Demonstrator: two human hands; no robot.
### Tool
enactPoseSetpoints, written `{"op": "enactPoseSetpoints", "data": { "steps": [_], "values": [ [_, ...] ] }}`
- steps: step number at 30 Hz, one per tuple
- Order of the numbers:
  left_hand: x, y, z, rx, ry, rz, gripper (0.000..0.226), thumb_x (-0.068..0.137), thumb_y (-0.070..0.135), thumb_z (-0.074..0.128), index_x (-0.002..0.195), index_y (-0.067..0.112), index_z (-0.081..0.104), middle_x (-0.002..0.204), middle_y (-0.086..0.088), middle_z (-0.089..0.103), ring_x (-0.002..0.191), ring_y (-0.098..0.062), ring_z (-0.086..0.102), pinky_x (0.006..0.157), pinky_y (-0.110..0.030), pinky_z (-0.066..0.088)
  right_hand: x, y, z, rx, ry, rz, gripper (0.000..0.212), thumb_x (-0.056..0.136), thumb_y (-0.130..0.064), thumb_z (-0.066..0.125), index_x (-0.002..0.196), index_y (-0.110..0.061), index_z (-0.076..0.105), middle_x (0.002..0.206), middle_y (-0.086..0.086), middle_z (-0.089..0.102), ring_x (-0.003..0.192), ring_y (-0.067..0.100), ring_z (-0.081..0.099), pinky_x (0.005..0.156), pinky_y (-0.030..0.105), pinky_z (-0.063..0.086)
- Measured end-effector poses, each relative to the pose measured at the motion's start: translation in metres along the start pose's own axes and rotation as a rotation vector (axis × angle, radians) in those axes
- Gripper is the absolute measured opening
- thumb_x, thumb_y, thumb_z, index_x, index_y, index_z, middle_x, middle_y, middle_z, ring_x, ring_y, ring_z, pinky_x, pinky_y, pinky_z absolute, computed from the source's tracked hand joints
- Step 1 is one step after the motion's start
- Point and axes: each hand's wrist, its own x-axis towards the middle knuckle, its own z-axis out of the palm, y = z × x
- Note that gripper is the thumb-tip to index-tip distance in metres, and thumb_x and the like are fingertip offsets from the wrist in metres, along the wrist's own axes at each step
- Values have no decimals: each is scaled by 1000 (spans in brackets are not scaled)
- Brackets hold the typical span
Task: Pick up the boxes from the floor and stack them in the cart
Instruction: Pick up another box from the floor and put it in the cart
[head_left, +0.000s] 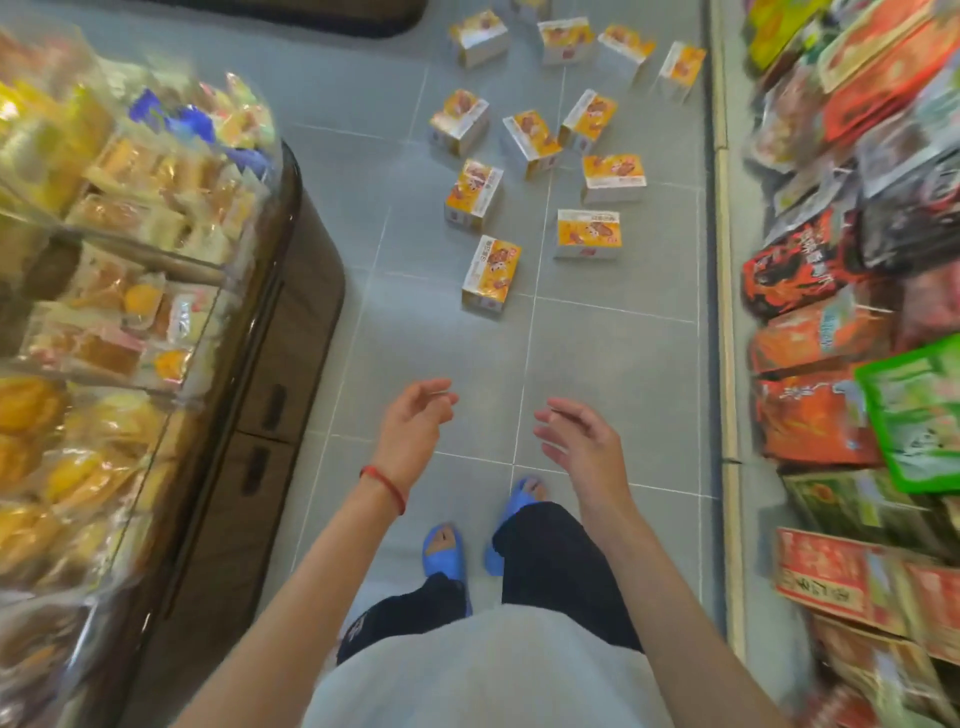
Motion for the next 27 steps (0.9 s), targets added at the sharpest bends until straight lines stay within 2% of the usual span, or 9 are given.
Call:
{"op": "enactPoseSetpoints", "data": {
  "steps": [5, 11, 14, 17, 22, 27],
  "values": [
    [81, 51, 40, 47, -18, -42, 18, 98, 6, 54, 110, 19, 61, 102, 2, 68, 94, -15, 61, 71, -23, 44, 87, -53, -10, 43, 41, 22, 16, 100, -5, 59, 109, -13, 70, 102, 7, 75, 92, 24, 69, 94, 42, 55],
    [171, 117, 97, 64, 30, -70, 18, 99, 11, 55, 111, 23, 62, 108, 3, 69, 97, -13, 64, 82, -28, 49, 189, -132, -22, 23, -19, 61, 18, 101, -6, 58, 109, -16, 70, 100, 2, 76, 91, 18, 70, 86, 31, 53],
    [211, 149, 124, 41, 45, -62, 19, 99, 11, 54, 114, 20, 62, 107, 4, 69, 95, -13, 64, 80, -27, 48, 239, -169, -22, -28, -70, 68, 19, 101, -5, 57, 113, -13, 68, 102, 4, 75, 90, 17, 68, 82, 27, 52],
    [251, 176, 139, 3, 75, -73, 19, 99, 13, 55, 115, 21, 62, 109, 4, 69, 96, -12, 64, 79, -26, 48, 289, -203, -17, -79, -93, 67, 20, 101, -6, 56, 114, -14, 69, 102, 2, 76, 90, 15, 69, 85, 29, 53],
    [328, 212, 152, -64, 141, -104, 18, 99, 12, 54, 104, 26, 63, 106, 5, 69, 93, -11, 63, 78, -25, 48, 378, -251, 5, -147, -116, 101, 19, 101, -8, 57, 114, -16, 69, 103, 1, 76, 92, 15, 70, 90, 33, 54],
    [407, 245, 161, -122, 196, -159, 15, 99, 10, 55, 106, 21, 62, 103, 1, 67, 87, -9, 61, 76, -24, 47, 459, -291, 38, -300, -184, 100, 18, 100, -11, 60, 112, -20, 69, 107, 3, 76, 94, 15, 69, 89, 31, 54]
  ]
}}
